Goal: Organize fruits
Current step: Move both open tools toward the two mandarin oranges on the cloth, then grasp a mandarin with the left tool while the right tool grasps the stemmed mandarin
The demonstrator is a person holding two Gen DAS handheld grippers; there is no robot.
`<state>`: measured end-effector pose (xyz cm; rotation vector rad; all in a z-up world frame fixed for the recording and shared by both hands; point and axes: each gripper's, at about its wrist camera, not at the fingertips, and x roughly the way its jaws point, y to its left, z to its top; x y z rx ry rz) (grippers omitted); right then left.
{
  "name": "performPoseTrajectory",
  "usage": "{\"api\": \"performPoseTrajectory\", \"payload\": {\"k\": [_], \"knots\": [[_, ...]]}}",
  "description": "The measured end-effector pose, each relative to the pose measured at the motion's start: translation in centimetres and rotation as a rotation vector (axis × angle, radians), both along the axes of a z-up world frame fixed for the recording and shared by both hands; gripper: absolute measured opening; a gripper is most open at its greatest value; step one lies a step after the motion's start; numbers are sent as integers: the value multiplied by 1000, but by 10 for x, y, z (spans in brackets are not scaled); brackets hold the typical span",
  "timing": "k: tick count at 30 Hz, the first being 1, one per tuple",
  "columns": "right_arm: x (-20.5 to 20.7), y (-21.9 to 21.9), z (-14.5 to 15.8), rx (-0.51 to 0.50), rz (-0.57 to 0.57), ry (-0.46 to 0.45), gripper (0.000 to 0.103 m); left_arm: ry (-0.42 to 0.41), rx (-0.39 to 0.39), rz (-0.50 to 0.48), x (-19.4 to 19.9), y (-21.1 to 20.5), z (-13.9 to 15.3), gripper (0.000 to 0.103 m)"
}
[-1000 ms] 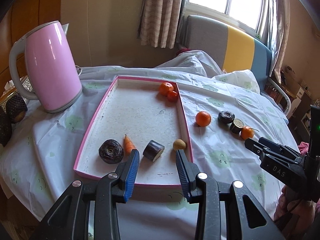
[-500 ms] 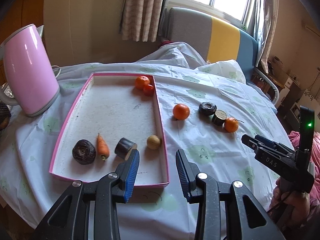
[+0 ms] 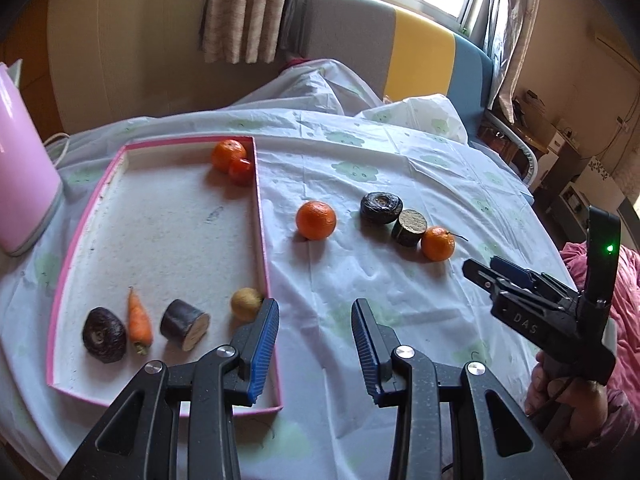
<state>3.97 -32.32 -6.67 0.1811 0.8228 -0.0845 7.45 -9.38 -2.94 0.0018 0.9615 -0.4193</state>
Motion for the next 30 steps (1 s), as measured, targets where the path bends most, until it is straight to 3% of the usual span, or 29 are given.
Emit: {"api": "performPoseTrajectory", "payload": {"k": [7, 14, 21, 27, 30], "knots": [[33, 13, -9, -74, 81, 21, 54, 56, -23, -23, 33, -16, -5, 38], [46, 12, -18, -95, 106, 34, 54, 75, 3, -41, 66, -34, -11, 38], [53, 10, -27, -76, 107, 42, 53, 89, 75, -48, 92, -53, -29, 38], [57, 10, -31, -63, 119, 48, 41, 81, 129, -36, 106, -62, -40, 42], [58, 11, -32, -63, 117, 43, 41, 70, 163, -28, 112, -65, -44, 42]]}}
